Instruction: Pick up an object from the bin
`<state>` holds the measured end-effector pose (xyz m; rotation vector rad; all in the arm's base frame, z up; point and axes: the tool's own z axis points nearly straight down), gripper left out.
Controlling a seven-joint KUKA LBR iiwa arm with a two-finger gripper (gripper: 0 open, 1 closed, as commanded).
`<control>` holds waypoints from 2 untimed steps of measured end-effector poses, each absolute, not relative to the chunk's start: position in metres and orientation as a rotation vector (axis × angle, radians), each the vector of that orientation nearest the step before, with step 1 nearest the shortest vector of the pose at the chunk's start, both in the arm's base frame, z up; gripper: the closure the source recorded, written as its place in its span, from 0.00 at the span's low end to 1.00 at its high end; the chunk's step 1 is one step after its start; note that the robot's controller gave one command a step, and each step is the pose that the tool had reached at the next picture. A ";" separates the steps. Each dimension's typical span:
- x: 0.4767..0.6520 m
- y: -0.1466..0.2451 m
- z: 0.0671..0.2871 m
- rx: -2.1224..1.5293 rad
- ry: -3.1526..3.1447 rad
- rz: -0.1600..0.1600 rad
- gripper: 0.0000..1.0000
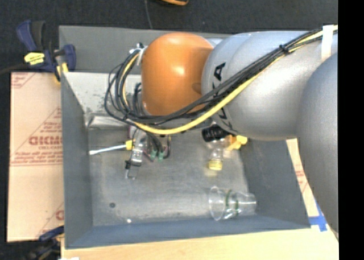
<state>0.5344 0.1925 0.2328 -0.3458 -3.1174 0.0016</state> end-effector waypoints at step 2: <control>0.596 0.170 0.203 -0.343 -3.121 0.003 0.00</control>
Offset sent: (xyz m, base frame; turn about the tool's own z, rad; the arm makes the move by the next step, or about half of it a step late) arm 0.0914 -0.0323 -0.0466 -0.0400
